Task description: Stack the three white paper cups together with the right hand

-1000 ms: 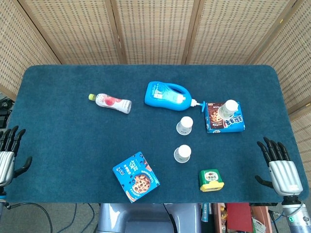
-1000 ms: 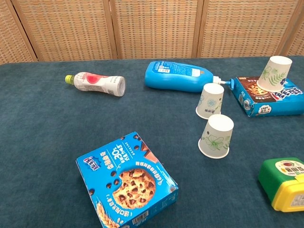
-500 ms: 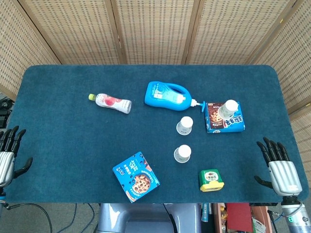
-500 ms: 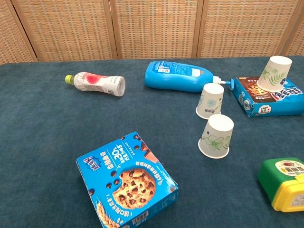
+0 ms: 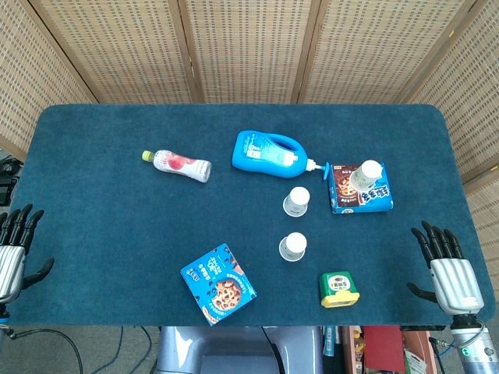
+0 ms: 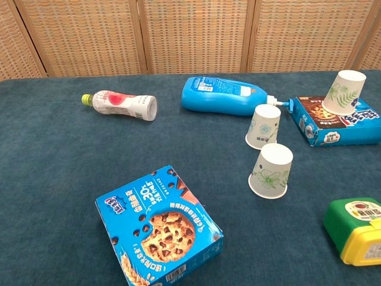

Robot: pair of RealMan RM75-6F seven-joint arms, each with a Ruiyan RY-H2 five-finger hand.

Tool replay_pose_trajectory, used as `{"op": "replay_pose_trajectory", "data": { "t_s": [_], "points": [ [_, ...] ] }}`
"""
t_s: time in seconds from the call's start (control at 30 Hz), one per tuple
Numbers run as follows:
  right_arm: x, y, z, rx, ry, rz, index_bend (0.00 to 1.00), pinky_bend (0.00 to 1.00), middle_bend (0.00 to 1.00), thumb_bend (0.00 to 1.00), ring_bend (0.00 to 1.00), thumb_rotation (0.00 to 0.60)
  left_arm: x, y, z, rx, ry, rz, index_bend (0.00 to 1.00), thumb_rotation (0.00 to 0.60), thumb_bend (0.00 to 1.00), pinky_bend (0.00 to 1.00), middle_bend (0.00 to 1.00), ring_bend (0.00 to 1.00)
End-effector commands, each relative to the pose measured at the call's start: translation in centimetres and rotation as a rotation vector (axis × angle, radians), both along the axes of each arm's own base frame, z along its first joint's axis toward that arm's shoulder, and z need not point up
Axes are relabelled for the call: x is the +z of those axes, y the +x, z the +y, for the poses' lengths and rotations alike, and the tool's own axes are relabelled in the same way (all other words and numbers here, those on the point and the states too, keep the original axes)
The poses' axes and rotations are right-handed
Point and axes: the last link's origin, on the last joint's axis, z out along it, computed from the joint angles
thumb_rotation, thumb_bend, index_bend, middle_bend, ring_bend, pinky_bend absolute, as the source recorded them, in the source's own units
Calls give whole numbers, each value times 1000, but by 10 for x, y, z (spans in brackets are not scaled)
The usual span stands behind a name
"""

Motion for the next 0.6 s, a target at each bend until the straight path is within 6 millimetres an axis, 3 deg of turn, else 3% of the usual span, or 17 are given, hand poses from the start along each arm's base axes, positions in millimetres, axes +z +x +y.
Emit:
{"op": "replay_pose_trajectory", "data": {
  "t_s": [0.03, 0.27, 0.6],
  "points": [
    [0, 1, -1, 3, -6, -2, 56, 0, 0, 124, 0, 600, 0, 0, 0, 1, 2, -2, 0, 600, 293, 0, 0, 0],
    [0, 5, -14, 33, -54, -43, 140, 40, 40, 124, 0, 600, -1, 0, 0, 0, 3, 3, 0, 600, 293, 0, 0, 0],
    [2, 25, -88, 49, 15, -26, 189, 41, 77, 124, 0, 600, -5, 1, 2, -9, 6, 16, 0, 600, 293, 0, 0, 0]
  ]
}}
